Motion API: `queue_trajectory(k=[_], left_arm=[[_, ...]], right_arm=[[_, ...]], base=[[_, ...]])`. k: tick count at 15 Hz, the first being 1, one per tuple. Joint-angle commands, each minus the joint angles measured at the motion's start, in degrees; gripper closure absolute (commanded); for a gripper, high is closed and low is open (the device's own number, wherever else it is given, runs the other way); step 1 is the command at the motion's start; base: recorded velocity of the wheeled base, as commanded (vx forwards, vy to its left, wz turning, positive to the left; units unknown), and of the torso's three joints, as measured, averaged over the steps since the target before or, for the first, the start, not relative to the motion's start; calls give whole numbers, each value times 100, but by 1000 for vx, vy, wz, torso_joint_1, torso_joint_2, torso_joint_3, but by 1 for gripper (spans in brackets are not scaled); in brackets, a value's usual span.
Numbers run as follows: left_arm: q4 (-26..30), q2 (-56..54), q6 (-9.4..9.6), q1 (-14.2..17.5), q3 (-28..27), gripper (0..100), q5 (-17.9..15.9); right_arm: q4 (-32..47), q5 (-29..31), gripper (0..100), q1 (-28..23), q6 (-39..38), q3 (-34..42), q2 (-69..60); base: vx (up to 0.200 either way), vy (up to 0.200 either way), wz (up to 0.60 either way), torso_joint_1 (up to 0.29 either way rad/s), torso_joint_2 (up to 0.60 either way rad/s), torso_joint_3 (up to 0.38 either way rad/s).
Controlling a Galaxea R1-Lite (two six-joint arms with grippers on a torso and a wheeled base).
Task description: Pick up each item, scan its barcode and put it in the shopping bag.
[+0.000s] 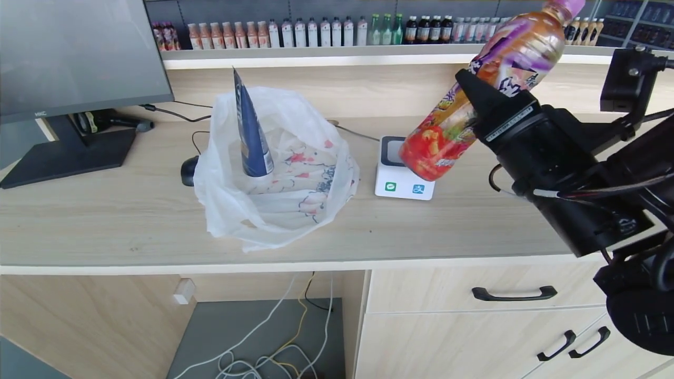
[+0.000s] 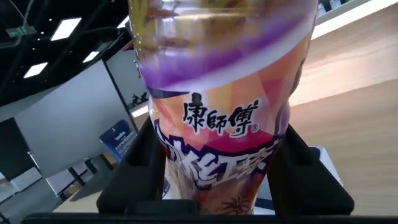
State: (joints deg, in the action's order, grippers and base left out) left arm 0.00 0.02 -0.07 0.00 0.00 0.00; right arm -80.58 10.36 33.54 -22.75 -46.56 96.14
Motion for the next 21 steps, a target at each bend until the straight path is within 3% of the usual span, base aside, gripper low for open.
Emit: queue_trajectory(k=[1,5,8,21], left_arm=[[0,-2,-1,0,0,100,0],[0,-2,-1,0,0,100,0],[0,-2,-1,0,0,100,0],[0,-2,-1,0,0,100,0]], right_arm=[[605,-8,100,-277,-467,-882,169],[2029,89,100,-357,-1232,-2138,485],[2459,511,100,-304,-1795,-2657,784],[2899,563,100,-392,-4018,-2736,1065]], base=[[0,0,0,0,0,0],[0,0,0,0,0,0],[0,0,0,0,0,0],[0,0,0,0,0,0]])
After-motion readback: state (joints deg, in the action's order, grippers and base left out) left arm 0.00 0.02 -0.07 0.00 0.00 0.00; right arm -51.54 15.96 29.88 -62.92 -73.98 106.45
